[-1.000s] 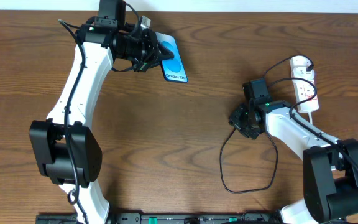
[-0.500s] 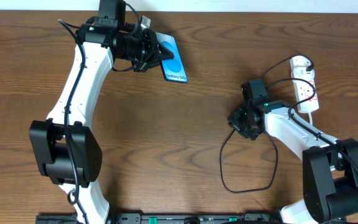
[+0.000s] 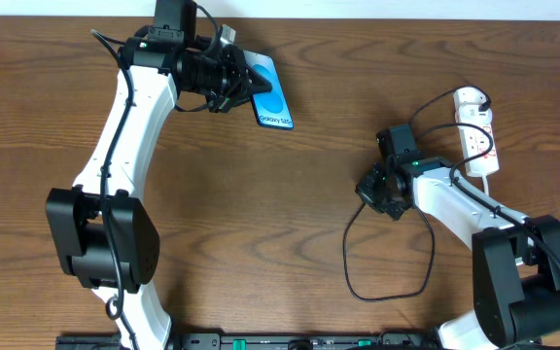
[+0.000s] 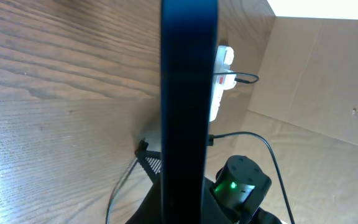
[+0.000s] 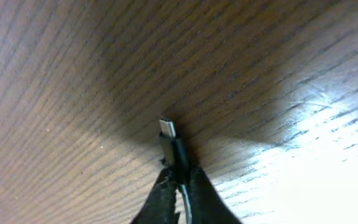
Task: Plug charger to phone and switch on socket
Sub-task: 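Lift the cable plug upward and raise the phone with the left gripper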
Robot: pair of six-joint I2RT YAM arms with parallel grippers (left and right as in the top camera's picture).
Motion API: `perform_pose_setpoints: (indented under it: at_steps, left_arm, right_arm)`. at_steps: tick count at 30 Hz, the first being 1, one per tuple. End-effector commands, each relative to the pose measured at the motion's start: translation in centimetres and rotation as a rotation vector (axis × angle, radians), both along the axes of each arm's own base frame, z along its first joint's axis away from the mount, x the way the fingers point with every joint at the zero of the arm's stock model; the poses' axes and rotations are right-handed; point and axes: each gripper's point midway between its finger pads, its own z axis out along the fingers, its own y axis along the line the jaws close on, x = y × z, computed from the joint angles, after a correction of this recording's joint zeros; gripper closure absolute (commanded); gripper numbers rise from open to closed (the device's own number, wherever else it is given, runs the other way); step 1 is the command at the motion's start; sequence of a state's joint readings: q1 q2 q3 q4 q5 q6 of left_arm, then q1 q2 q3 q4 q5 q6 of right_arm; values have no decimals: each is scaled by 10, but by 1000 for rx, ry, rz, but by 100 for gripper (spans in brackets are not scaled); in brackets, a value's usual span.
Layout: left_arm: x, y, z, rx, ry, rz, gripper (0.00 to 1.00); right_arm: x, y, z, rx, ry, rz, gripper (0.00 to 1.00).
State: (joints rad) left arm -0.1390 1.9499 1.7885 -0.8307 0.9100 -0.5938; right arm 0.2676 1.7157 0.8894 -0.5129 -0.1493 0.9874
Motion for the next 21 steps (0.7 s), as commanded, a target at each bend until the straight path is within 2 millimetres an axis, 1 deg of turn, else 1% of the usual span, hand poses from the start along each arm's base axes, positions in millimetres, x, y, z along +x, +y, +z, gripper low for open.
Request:
perform_pose_setpoints:
  at_steps: [1,3,5,6,7,8,9,12,14,15,17,18,20,21]
  left_arm:
    - [-4,0,18,-18,-51,-19,93]
    - [-4,0,18,-19,-51,-19,93]
    - [-4,-2,20,-34,-56,-27,93]
    - [-4,-5,25,-59,-68,-41,93]
    - [-4,-10,33,-105,-92,-66,93]
    - [-4,-14,41,-143,-116,-90,93]
    - [-4,-19,52,-195,-153,-123,93]
    - [-9,-33,94,-374,-308,-265,93]
    - [-13,-36,113,-445,-379,-333,93]
    - [-14,-37,119,-466,-396,-351,93]
    - [-13,-37,125,-479,-404,-356,93]
    - [-13,-37,126,-480,-408,-356,93]
    - [-10,-38,131,-485,-419,-354,93]
    - [-10,-38,132,-488,-420,-354,93]
  right_arm:
    - [-11,2,-15,4,49,22,99]
    - [-8,5,-11,23,36,31,99]
    - [-2,8,-3,51,4,61,99]
    - [2,10,3,70,-23,90,99]
    - [8,15,13,100,-64,134,99]
    - [11,17,18,115,-86,157,99]
    - [17,21,30,149,-131,195,99]
    - [27,33,65,257,-250,294,99]
    - [30,43,98,357,-361,388,99]
    - [30,45,112,396,-404,418,99]
    - [27,51,141,474,-494,484,99]
    - [25,53,150,496,-522,505,99]
    - [18,63,180,569,-618,596,99]
    - [16,66,187,588,-646,624,99]
